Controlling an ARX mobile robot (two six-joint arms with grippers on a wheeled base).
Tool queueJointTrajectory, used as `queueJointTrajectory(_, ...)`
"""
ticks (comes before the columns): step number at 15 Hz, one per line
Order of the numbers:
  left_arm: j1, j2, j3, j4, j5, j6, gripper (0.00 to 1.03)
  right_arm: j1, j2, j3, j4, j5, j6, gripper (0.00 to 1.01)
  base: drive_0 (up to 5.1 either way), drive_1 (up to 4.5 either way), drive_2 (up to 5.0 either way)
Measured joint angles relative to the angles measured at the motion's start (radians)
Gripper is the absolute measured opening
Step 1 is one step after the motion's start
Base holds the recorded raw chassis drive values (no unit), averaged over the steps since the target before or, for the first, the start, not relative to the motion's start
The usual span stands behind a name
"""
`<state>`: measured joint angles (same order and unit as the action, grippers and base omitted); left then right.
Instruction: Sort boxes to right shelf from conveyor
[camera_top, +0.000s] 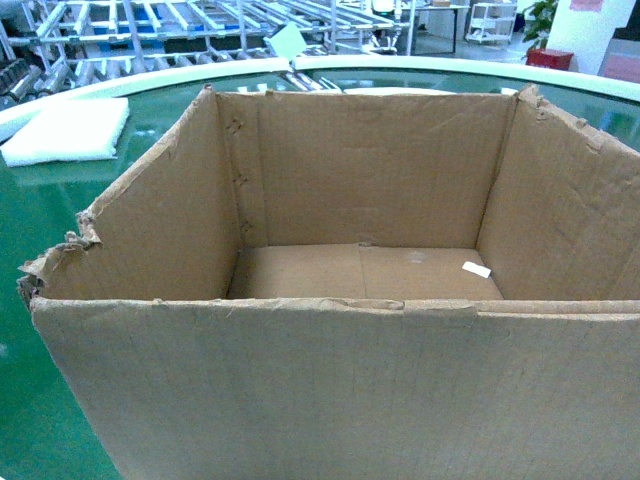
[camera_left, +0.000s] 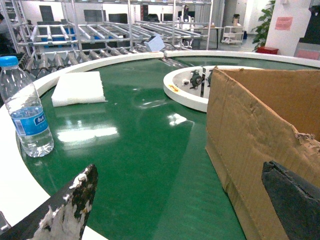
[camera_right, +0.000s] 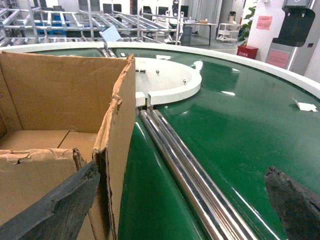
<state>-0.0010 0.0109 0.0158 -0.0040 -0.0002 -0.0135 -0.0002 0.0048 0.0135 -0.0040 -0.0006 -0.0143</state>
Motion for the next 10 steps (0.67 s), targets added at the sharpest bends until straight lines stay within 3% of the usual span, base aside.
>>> queueJointTrajectory(7,0.001,0.0,0.0,0.004,0.0,0.0,0.98,-0.001,0.0,0.0,0.001,-0.005,0.005,0.98,0.0,0.0,0.0)
queueJointTrajectory(10,0.041,0.081,0.0,0.124,0.038,0.006,0.98,0.016,0.114,0.0,0.147,-0.011,0.018,0.98,0.0,0.0,0.0)
